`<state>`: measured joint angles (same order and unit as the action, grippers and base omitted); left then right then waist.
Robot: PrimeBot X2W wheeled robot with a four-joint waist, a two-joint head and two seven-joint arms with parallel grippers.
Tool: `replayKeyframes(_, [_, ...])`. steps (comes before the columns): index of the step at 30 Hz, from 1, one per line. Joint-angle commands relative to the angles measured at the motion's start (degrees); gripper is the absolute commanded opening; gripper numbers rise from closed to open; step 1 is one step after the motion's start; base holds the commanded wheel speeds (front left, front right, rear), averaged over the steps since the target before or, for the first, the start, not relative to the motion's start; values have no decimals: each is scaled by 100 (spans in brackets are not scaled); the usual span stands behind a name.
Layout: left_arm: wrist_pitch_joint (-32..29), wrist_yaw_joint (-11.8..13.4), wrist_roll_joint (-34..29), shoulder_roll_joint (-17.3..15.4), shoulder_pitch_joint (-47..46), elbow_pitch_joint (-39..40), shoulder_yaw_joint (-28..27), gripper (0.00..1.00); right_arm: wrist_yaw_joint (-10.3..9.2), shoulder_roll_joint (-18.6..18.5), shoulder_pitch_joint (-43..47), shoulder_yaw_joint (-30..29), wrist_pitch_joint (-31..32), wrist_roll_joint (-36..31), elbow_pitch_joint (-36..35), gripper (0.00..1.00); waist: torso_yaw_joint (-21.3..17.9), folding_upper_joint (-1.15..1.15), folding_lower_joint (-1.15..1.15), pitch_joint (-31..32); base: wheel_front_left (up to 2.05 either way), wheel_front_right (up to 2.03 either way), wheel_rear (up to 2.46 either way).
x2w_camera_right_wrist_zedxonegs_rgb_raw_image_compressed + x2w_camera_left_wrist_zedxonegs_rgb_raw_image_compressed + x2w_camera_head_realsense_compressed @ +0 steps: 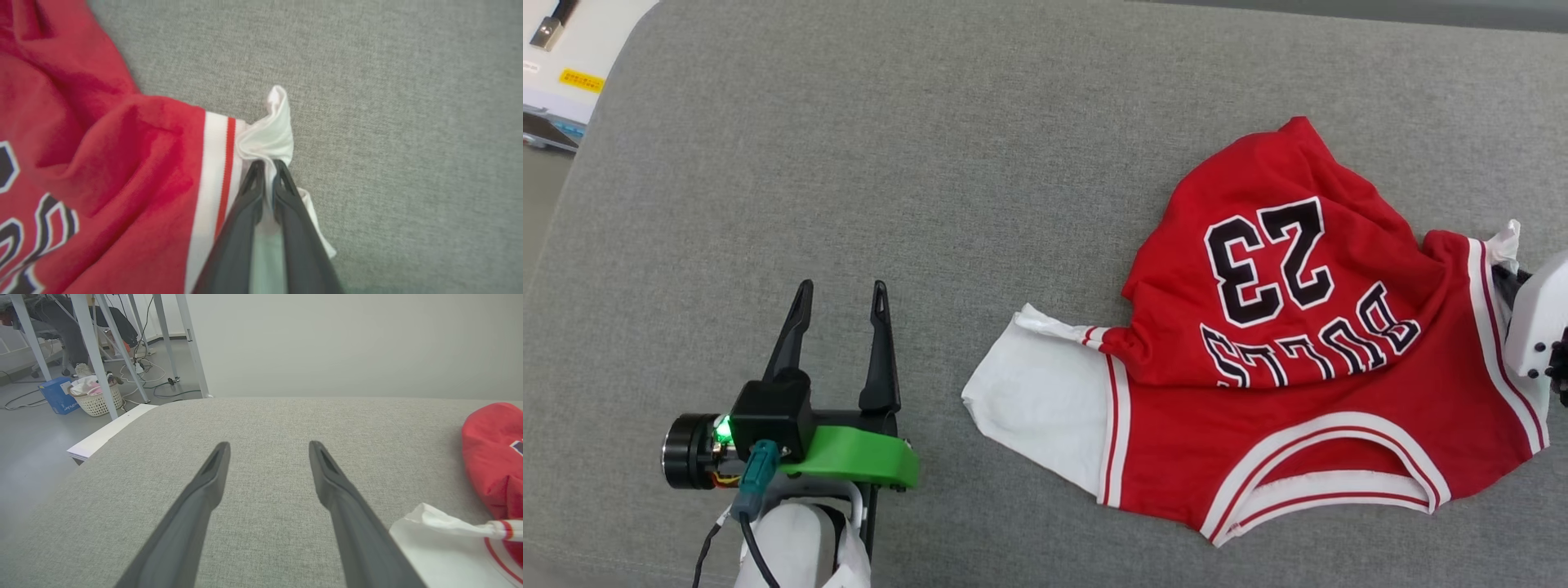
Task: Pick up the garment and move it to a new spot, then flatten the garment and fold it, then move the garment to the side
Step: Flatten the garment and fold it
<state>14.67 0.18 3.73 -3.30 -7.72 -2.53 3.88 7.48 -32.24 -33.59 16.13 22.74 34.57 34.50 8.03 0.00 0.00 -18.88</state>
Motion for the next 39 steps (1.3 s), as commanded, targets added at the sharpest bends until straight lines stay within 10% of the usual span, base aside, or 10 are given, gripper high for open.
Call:
replayKeyframes(1, [33, -5, -49, 29, -33, -6, -38, 100, 1, 58, 19, 107, -250, 50, 117, 100, -83, 0, 0, 128, 0, 0, 0])
replayKeyframes(12, [33, -356, -22, -222, -25, 72, -283, 100, 1, 21, 724, -194, -2577, -221, -711, 100, -399, 0, 0, 680, 0, 0, 0])
replayKeyframes(21, [-123, -744, 124, -1033, -852, -185, 336, 100, 1, 716, 2095, -840, -2815, -673, -2343, 100, -384, 0, 0, 830, 0, 0, 0])
replayKeyframes(29, [-2289, -765, 1385, -2233, -1820, -256, 2102, 100, 1, 1350, 2883, -1181, -2540, -1101, -3322, 100, -406, 0, 0, 871, 0, 0, 0])
replayKeyframes(39, [-4660, -766, 3391, -2938, -2549, -353, 3848, 100, 1, 1508, 2980, -1117, -2301, -1202, -3588, 100, -559, 0, 0, 811, 0, 0, 0])
